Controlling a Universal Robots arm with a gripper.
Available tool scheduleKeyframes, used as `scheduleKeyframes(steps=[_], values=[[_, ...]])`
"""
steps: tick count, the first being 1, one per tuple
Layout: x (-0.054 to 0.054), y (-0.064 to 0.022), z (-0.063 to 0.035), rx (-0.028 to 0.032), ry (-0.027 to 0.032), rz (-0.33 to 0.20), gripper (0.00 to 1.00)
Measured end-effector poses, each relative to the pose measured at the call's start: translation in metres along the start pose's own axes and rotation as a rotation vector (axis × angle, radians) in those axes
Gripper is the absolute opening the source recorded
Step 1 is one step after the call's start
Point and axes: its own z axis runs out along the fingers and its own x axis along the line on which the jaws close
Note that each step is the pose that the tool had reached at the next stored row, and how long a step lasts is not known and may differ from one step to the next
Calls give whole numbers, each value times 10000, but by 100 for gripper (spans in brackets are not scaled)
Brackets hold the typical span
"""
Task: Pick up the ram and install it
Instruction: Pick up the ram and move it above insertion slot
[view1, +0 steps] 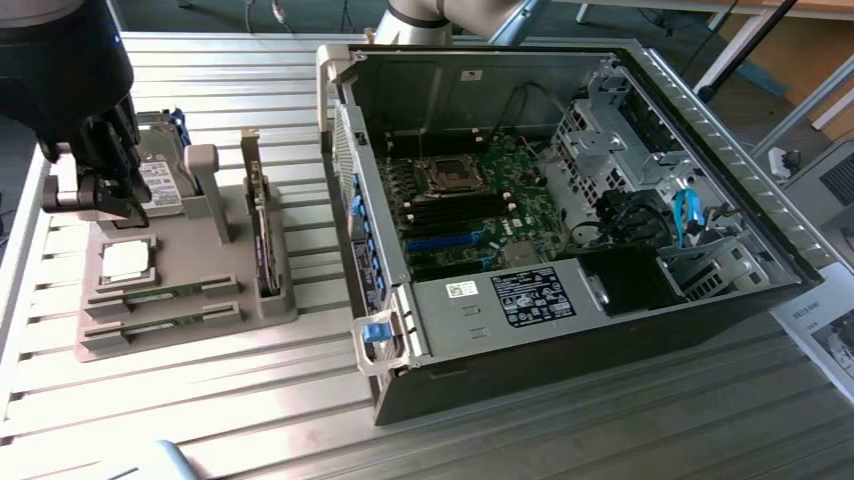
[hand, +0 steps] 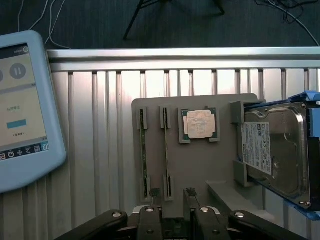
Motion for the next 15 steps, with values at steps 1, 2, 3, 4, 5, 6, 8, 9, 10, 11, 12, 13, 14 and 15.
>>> scheduleKeyframes(steps=[1,2,3,4,5,6,8,9,10,11,12,13,14,15], values=[[0,0,12,-2,-1,0,31],[0,-1,21,-4,0,1,31],[1,-1,35,-7,1,1,31],[1,-1,48,-10,1,2,31],[1,-2,66,-14,1,2,31],[1,-3,83,-18,0,2,31],[2,-5,130,-40,1,3,31],[2,-6,149,-48,2,3,31],[3,-7,173,-58,2,2,31],[3,-8,192,-65,2,3,31],[3,-9,208,-71,1,3,31],[4,-9,221,-77,2,3,31],[4,-10,242,-86,2,3,31],[4,-11,256,-93,2,4,31]])
